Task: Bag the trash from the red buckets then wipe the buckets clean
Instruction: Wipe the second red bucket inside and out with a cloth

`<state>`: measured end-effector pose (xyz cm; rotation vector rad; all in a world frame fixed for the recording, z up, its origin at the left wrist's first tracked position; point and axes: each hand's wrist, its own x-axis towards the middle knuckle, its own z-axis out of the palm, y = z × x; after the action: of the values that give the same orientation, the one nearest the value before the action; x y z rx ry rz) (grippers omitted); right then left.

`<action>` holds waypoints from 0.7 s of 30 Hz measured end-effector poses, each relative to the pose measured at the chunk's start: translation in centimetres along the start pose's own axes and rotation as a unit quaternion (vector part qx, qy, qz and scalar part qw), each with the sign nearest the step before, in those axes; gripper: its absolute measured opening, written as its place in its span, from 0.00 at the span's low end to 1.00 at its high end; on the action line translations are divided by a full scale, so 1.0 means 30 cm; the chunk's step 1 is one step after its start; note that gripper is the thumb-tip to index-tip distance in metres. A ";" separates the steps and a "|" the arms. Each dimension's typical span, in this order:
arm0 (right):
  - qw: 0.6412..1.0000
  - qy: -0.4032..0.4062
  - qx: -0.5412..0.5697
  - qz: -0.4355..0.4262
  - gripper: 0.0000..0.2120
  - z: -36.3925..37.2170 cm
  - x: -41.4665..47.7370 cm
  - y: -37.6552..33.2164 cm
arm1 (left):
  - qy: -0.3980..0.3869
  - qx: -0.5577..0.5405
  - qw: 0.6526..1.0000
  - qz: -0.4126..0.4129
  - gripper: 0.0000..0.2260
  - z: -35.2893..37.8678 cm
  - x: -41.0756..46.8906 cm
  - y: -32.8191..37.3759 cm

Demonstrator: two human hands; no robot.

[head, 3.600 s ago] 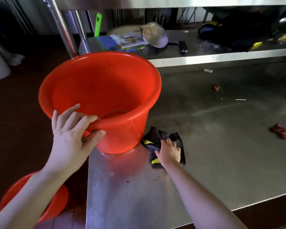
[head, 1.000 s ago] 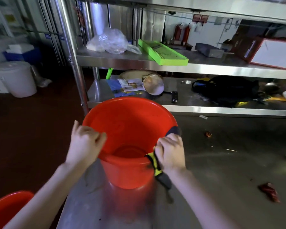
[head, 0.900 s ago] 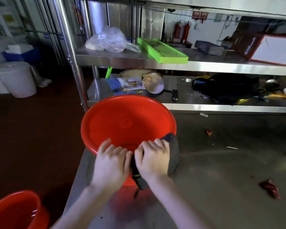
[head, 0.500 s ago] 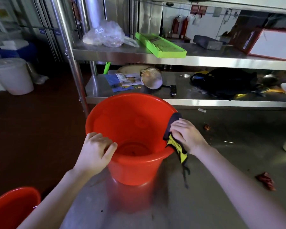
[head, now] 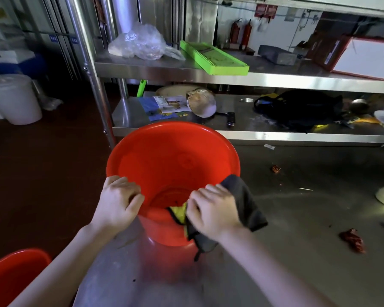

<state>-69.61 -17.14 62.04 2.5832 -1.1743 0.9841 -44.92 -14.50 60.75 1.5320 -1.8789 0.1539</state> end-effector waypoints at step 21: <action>0.999 -0.003 0.021 -0.026 0.13 0.006 0.019 0.059 | 0.067 0.010 0.995 -0.068 0.18 0.028 -0.043 0.154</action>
<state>-70.51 -18.77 62.00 2.6370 -1.0937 1.0002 -49.36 -12.50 60.88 1.6175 -1.6678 0.2090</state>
